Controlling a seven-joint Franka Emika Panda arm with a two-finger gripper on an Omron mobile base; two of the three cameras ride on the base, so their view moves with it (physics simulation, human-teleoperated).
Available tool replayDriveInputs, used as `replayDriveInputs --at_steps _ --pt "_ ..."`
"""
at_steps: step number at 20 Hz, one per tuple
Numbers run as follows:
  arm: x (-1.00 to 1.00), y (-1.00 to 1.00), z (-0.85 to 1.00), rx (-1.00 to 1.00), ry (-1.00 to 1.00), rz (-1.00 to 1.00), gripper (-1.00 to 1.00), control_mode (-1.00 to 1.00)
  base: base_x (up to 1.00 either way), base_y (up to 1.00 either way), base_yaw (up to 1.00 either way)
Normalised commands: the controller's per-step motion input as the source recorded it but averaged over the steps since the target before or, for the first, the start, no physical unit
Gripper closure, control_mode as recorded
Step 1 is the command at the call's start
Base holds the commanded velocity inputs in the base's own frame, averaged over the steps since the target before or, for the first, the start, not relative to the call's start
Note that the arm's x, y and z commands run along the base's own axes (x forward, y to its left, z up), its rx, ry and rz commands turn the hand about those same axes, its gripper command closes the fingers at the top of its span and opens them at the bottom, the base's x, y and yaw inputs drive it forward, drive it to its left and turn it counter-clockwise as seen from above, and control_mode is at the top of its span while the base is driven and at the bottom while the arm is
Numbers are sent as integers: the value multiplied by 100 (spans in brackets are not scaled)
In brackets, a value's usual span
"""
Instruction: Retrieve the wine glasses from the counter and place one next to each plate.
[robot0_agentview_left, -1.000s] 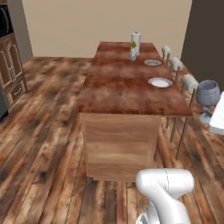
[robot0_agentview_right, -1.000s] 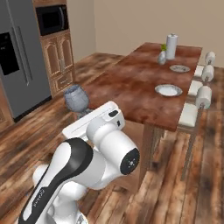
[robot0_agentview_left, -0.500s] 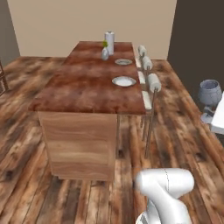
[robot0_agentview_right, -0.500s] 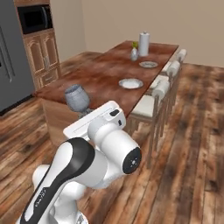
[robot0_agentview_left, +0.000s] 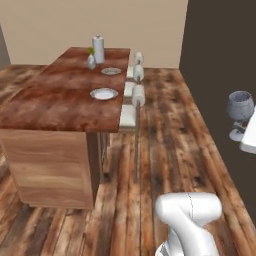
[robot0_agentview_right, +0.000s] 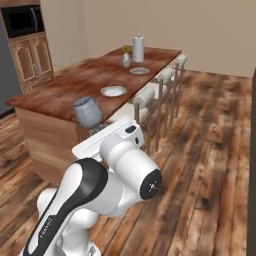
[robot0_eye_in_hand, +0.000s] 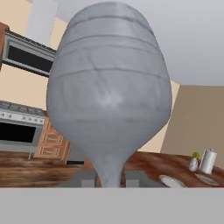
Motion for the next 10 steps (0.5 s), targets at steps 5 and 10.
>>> replayDriveInputs --at_steps 5,10 --pt "0 0 0 0 0 0 100 100 84 -96 13" --pt "0 0 0 0 0 0 100 100 100 -80 19"
